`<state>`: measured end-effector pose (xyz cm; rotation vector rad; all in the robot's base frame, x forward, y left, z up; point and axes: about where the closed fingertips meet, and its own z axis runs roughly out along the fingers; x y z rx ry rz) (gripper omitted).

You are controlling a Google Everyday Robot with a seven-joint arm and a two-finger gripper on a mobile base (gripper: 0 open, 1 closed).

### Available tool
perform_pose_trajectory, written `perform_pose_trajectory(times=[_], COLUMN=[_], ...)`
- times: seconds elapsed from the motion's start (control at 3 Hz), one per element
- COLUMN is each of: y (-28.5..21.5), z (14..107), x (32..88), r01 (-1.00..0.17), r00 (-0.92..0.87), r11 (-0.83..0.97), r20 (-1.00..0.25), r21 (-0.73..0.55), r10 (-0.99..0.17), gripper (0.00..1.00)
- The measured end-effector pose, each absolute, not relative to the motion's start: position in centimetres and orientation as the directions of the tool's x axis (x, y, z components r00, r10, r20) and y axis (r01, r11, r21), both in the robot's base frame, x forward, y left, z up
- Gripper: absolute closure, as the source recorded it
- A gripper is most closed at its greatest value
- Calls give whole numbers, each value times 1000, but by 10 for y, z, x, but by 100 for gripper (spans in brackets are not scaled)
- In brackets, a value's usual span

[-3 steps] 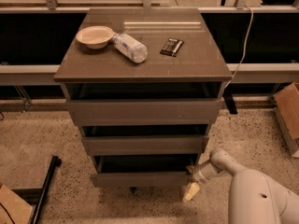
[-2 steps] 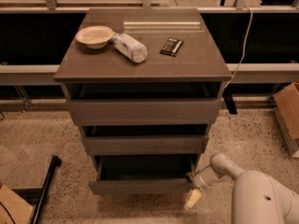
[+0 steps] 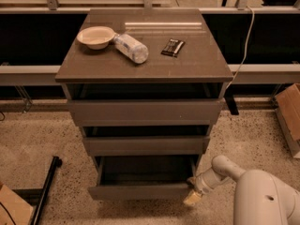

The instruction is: Open bottom drawer

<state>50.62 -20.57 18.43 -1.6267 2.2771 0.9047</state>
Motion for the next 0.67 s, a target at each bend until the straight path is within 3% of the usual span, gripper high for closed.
perform_pose_trajectory(times=[0.33, 0.67], y=[-206, -204], z=[184, 180], x=[507, 503], r01=[-909, -904], r00=[-374, -371], r11=[207, 191], r20=[-491, -477], r21=[362, 384], r10=[-787, -797], gripper=[51, 27])
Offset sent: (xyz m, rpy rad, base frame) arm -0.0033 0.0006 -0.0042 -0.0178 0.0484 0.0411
